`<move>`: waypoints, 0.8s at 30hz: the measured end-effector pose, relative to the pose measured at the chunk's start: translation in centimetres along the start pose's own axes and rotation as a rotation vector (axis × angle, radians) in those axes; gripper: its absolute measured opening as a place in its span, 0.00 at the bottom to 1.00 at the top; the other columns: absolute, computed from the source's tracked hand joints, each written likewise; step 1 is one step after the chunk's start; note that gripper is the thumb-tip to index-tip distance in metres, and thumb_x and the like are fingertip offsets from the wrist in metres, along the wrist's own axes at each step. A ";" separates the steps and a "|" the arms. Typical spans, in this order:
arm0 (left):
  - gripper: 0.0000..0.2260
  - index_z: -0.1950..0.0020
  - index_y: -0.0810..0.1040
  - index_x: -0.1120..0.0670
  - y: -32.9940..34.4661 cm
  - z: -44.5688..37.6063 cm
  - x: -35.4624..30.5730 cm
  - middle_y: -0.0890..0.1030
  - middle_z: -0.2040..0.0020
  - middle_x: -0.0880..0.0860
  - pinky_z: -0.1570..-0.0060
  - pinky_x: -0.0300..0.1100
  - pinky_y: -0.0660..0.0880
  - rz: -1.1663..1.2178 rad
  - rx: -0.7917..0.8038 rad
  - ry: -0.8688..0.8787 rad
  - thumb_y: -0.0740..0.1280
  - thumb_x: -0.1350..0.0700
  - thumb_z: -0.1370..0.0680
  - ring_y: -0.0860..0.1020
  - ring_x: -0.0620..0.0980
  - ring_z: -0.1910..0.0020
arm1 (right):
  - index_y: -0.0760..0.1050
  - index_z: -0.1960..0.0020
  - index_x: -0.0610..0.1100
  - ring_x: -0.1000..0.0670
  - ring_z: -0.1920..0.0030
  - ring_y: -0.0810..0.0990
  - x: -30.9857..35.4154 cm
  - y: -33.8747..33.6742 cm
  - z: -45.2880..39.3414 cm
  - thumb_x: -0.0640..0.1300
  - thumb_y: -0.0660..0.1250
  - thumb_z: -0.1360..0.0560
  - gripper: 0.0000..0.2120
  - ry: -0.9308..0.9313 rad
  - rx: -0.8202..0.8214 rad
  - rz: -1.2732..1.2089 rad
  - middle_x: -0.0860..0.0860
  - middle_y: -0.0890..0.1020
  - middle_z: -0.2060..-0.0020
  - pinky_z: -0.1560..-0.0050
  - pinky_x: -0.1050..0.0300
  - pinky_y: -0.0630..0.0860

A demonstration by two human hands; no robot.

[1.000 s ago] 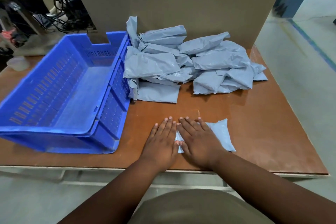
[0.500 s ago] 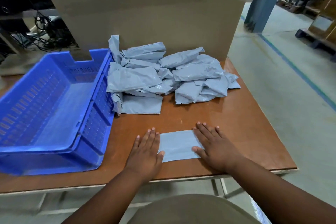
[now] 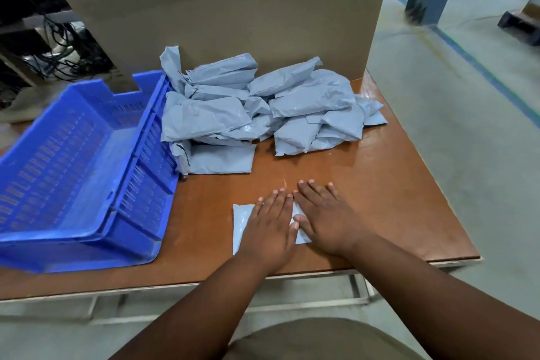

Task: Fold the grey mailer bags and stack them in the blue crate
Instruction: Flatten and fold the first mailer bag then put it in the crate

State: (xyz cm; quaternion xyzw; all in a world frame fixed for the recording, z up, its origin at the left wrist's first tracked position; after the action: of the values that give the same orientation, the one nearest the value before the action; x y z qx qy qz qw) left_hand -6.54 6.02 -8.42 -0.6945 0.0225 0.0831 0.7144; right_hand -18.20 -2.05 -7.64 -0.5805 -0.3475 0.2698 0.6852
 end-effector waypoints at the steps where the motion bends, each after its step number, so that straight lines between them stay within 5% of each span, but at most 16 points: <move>1: 0.31 0.13 0.54 0.52 0.1 0.3 0.5 0.50 0.12 0.51 0.16 0.54 0.47 0.000 0.002 0.006 0.45 0.40 0.13 0.48 0.49 0.14 | 0.53 0.13 0.51 0.47 0.14 0.48 -0.1 0.0 0.1 0.65 0.43 0.15 0.34 -0.011 0.007 -0.007 0.50 0.52 0.14 0.16 0.40 0.43; 9: 0.37 0.12 0.43 0.48 -0.2 4.0 7.6 0.39 0.13 0.46 0.16 0.54 0.38 -0.042 0.070 -0.147 0.39 0.30 0.17 0.37 0.44 0.15 | 0.47 0.13 0.53 0.52 0.14 0.42 -2.0 -0.3 1.5 0.70 0.42 0.17 0.37 -0.021 0.037 -0.026 0.54 0.46 0.14 0.16 0.44 0.38; 13: 0.40 0.13 0.42 0.46 -1.2 4.2 8.7 0.37 0.14 0.44 0.17 0.56 0.39 -0.014 0.171 -0.165 0.40 0.26 0.19 0.37 0.45 0.15 | 0.55 0.14 0.53 0.50 0.15 0.51 -2.9 -1.2 1.6 0.70 0.48 0.16 0.35 -0.067 0.039 -0.110 0.54 0.54 0.14 0.16 0.48 0.45; 17: 0.42 0.14 0.49 0.42 -3.9 2.1 7.4 0.58 0.14 0.46 0.16 0.55 0.50 0.097 0.165 -0.132 0.56 0.25 0.22 0.56 0.50 0.15 | 0.61 0.18 0.53 0.45 0.30 0.72 -2.8 -4.1 -0.2 0.70 0.65 0.23 0.40 -0.079 0.112 -0.079 0.49 0.72 0.28 0.30 0.49 0.71; 21: 0.40 0.18 0.51 0.36 -6.0 -0.4 4.0 0.68 0.19 0.48 0.21 0.64 0.59 0.001 0.210 -0.028 0.68 0.31 0.24 0.67 0.55 0.21 | 0.77 0.36 0.54 0.47 0.45 0.76 -1.4 -4.1 -2.0 0.71 0.71 0.29 0.29 -0.066 0.256 -0.023 0.51 0.75 0.47 0.45 0.50 0.76; 24: 0.32 0.25 0.68 0.40 -7.2 -1.4 3.6 0.75 0.28 0.49 0.28 0.59 0.67 -0.089 0.220 -0.020 0.71 0.33 0.26 0.72 0.55 0.28 | 0.79 0.43 0.54 0.48 0.47 0.76 -0.8 -4.9 -2.4 0.63 0.75 0.27 0.18 -0.091 0.221 -0.121 0.52 0.74 0.48 0.49 0.53 0.74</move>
State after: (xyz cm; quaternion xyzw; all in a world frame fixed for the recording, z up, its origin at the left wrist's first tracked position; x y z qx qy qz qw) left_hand -1.81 4.82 -1.89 -0.6115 -0.0066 0.0552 0.7893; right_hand -16.92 -5.02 -3.16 -0.4666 -0.3810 0.2905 0.7434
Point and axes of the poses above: each hand's wrist, its own z-axis away from the middle knuckle, its own y-axis out of the palm, x = y × z, the point moved 8 cm from there along -z, towards the middle knuckle
